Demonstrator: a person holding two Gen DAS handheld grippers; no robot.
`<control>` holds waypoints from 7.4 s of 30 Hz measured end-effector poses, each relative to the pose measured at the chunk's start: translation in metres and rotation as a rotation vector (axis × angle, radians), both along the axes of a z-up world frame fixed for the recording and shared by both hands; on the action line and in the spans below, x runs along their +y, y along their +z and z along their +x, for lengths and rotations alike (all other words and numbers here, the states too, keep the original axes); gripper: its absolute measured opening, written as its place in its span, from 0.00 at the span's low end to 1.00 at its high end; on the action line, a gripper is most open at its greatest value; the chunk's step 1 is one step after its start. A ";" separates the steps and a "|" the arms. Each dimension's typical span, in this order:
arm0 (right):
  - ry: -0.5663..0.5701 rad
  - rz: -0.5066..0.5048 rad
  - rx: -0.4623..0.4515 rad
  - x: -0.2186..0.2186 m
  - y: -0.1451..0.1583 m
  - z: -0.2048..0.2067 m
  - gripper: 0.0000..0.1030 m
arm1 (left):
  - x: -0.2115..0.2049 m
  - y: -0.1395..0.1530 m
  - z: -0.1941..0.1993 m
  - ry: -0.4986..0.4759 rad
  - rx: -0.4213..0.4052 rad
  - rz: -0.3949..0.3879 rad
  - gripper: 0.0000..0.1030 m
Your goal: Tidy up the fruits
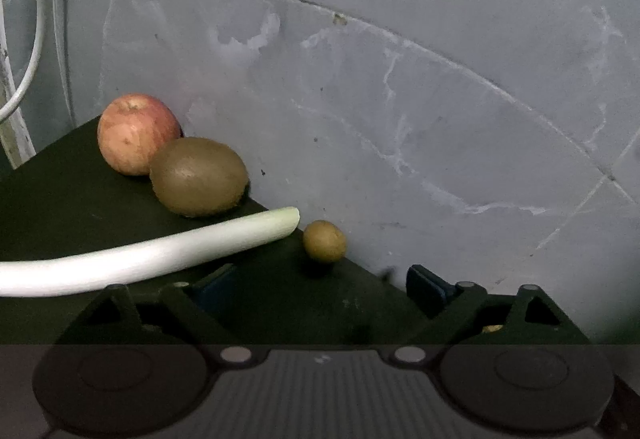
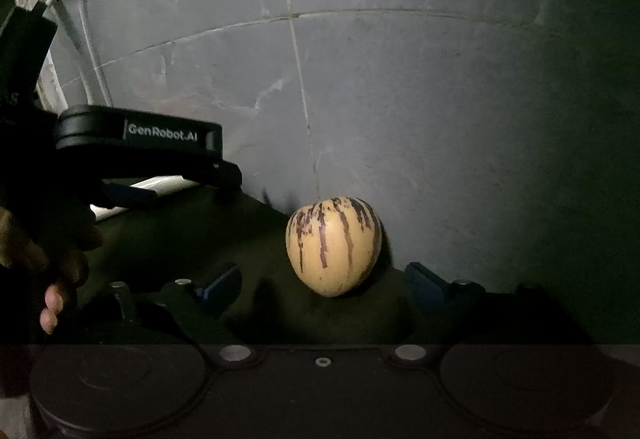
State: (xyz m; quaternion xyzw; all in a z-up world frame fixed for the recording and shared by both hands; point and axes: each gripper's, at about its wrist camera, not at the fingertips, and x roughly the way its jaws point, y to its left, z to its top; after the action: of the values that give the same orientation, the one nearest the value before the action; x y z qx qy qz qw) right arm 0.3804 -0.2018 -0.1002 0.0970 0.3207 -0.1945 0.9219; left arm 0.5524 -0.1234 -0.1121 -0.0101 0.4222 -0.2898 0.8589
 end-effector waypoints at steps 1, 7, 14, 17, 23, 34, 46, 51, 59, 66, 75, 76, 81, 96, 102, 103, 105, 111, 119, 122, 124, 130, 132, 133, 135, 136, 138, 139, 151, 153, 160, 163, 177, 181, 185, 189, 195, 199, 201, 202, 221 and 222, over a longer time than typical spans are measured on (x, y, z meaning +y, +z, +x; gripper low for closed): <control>-0.004 -0.001 -0.004 -0.001 -0.001 0.002 0.85 | -0.001 -0.002 0.001 0.000 -0.003 0.001 0.87; -0.027 0.003 -0.001 0.000 -0.006 0.006 0.78 | -0.007 -0.009 0.007 0.000 -0.002 -0.006 0.78; -0.035 0.018 -0.012 0.000 -0.007 0.008 0.77 | -0.015 -0.009 0.009 -0.010 -0.026 0.009 0.73; -0.045 0.017 -0.017 0.001 -0.010 0.010 0.75 | -0.014 -0.010 0.009 -0.006 -0.027 0.008 0.70; -0.070 0.027 -0.025 0.001 -0.007 -0.002 0.69 | -0.016 -0.005 0.005 0.002 -0.025 0.013 0.58; -0.119 0.033 -0.032 0.004 -0.005 -0.004 0.58 | -0.018 -0.002 0.005 0.019 -0.025 0.027 0.31; -0.124 0.042 -0.033 0.006 -0.003 -0.008 0.54 | -0.012 -0.001 -0.003 -0.007 -0.014 0.013 0.28; -0.112 0.048 -0.036 0.004 -0.003 -0.011 0.54 | -0.008 -0.001 -0.011 -0.021 -0.004 0.015 0.28; -0.074 0.053 -0.035 -0.004 0.000 -0.014 0.53 | 0.006 -0.001 -0.027 -0.037 0.023 0.013 0.28; -0.018 0.064 -0.048 -0.008 0.002 -0.025 0.53 | 0.020 -0.001 -0.046 -0.045 0.043 0.013 0.27; 0.057 0.068 -0.061 0.012 0.006 -0.046 0.53 | 0.045 0.007 -0.078 -0.028 0.041 -0.010 0.27; 0.062 0.067 -0.063 0.015 0.007 -0.049 0.53 | 0.048 0.009 -0.081 -0.023 0.039 -0.011 0.27; 0.101 0.063 -0.075 0.031 0.013 -0.057 0.53 | 0.070 0.021 -0.096 0.008 0.024 -0.024 0.27; 0.268 0.067 -0.088 0.102 0.028 -0.087 0.53 | 0.152 0.057 -0.151 0.136 -0.020 -0.031 0.27; 0.376 0.049 -0.078 0.135 0.034 -0.102 0.53 | 0.191 0.058 -0.171 0.198 -0.013 -0.025 0.27; 0.392 0.046 -0.076 0.139 0.034 -0.104 0.53 | 0.198 0.058 -0.174 0.208 -0.010 -0.023 0.27; 0.429 0.042 -0.068 0.150 0.035 -0.108 0.53 | 0.207 0.056 -0.178 0.227 -0.004 -0.013 0.27; 0.536 0.025 -0.043 0.175 0.034 -0.118 0.53 | 0.225 0.049 -0.183 0.267 0.021 0.026 0.27; 0.664 -0.015 0.016 0.194 0.029 -0.121 0.53 | 0.231 0.037 -0.183 0.273 0.067 0.078 0.27; 0.702 -0.019 0.043 0.196 0.027 -0.120 0.53 | 0.232 0.035 -0.180 0.273 0.088 0.091 0.28; 0.723 -0.023 0.062 0.197 0.025 -0.117 0.53 | 0.232 0.033 -0.177 0.278 0.104 0.100 0.28; 0.769 -0.038 0.112 0.200 0.022 -0.111 0.53 | 0.235 0.027 -0.174 0.293 0.140 0.123 0.28; 0.774 -0.041 0.124 0.201 0.022 -0.109 0.53 | 0.236 0.025 -0.173 0.301 0.152 0.126 0.28; 0.776 -0.042 0.129 0.201 0.022 -0.108 0.53 | 0.237 0.024 -0.173 0.307 0.159 0.128 0.28; 0.777 -0.045 0.137 0.202 0.022 -0.107 0.53 | 0.237 0.023 -0.172 0.318 0.170 0.132 0.28; 0.778 -0.045 0.142 0.202 0.021 -0.106 0.54 | 0.238 0.023 -0.172 0.322 0.173 0.131 0.28; 0.777 -0.042 0.150 0.202 0.021 -0.104 0.54 | 0.239 0.023 -0.172 0.324 0.174 0.131 0.28; 0.775 -0.038 0.154 0.201 0.021 -0.103 0.54 | 0.238 0.023 -0.172 0.326 0.175 0.132 0.28; 0.797 -0.014 0.187 0.202 0.017 -0.102 0.54 | 0.239 0.023 -0.170 0.341 0.191 0.127 0.28; 0.799 -0.014 0.187 0.202 0.017 -0.103 0.54 | 0.239 0.023 -0.170 0.341 0.191 0.127 0.28; 0.806 -0.002 0.195 0.200 0.018 -0.104 0.54 | 0.240 0.025 -0.169 0.351 0.199 0.122 0.28; 0.805 0.005 0.195 0.199 0.019 -0.106 0.57 | 0.241 0.026 -0.170 0.355 0.204 0.120 0.31; 0.776 0.023 0.162 0.188 0.031 -0.115 0.72 | 0.240 0.038 -0.177 0.354 0.204 0.098 0.50; 0.765 0.019 0.151 0.185 0.036 -0.119 0.74 | 0.242 0.042 -0.176 0.358 0.206 0.093 0.54; 0.750 0.015 0.139 0.184 0.040 -0.123 0.76 | 0.243 0.048 -0.177 0.358 0.197 0.088 0.59; 0.731 0.009 0.124 0.182 0.046 -0.126 0.80 | 0.245 0.055 -0.180 0.361 0.184 0.079 0.66; 0.697 0.000 0.103 0.179 0.055 -0.132 0.84 | 0.251 0.066 -0.185 0.377 0.166 0.061 0.77; 0.669 0.002 0.090 0.177 0.062 -0.136 0.87 | 0.255 0.073 -0.191 0.384 0.158 0.046 0.82; 0.655 0.007 0.082 0.176 0.065 -0.138 0.89 | 0.258 0.076 -0.194 0.389 0.154 0.042 0.84; 0.649 0.005 0.079 0.176 0.067 -0.139 0.90 | 0.259 0.077 -0.195 0.392 0.153 0.040 0.86; 0.576 -0.008 0.023 0.176 0.092 -0.153 0.99 | 0.290 0.098 -0.230 0.486 0.124 0.001 0.99; 0.573 -0.010 0.019 0.176 0.093 -0.154 0.99 | 0.291 0.098 -0.232 0.492 0.124 -0.003 0.99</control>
State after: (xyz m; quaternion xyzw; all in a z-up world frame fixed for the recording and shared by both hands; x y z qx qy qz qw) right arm 0.2262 -0.0258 -0.0070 -0.0041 0.3428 0.0712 0.9367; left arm 0.3205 0.1675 -0.0138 -0.1313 0.4584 -0.0717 0.8761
